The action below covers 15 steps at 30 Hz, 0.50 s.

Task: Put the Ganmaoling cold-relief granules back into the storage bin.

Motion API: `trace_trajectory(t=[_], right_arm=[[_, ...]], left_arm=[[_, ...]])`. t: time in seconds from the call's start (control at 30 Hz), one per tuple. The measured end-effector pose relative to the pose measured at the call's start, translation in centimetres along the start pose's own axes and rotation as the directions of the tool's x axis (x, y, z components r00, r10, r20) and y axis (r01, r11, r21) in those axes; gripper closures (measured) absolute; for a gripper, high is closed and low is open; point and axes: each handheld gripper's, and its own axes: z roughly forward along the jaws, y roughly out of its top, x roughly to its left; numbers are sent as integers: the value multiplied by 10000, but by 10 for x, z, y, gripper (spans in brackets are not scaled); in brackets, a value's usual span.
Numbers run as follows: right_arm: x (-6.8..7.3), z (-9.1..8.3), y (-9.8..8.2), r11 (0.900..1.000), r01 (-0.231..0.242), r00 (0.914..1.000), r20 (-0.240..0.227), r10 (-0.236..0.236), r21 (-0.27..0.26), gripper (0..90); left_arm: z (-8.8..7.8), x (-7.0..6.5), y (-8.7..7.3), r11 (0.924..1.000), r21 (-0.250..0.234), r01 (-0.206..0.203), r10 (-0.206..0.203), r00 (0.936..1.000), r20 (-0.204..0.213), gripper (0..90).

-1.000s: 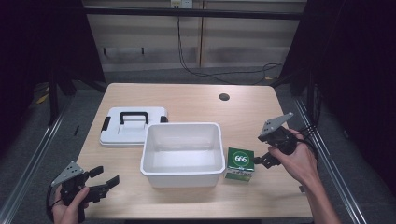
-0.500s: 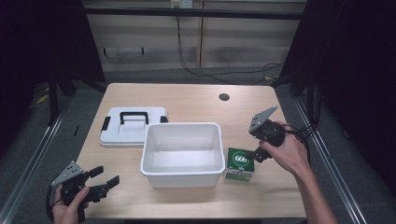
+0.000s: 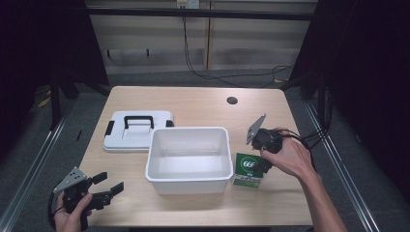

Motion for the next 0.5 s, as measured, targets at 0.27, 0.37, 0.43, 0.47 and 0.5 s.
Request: trace_trajectory(t=[0.27,0.37,0.43,0.47,0.5], right_arm=[[3,12,6,9966,334,9991,-267,-314,750,97],[4,15,6,9944,520,9982,-348,-490,915,104],[4,16,7,9943,400,9987,-360,-366,990,103],[4,18,7,9938,423,9987,-323,-392,1025,96],[4,18,8,9935,420,9988,-305,-390,1055,97]], left_arm=[[0,-1,0,10000,15,6,-6,10000,23,161],[0,0,0,10000,0,19,-19,10000,18,161],[0,0,0,10000,6,-2,2,10000,1,161],[0,0,0,10000,7,-15,15,10000,-12,161],[0,0,0,10000,8,7,-7,10000,-20,161]])
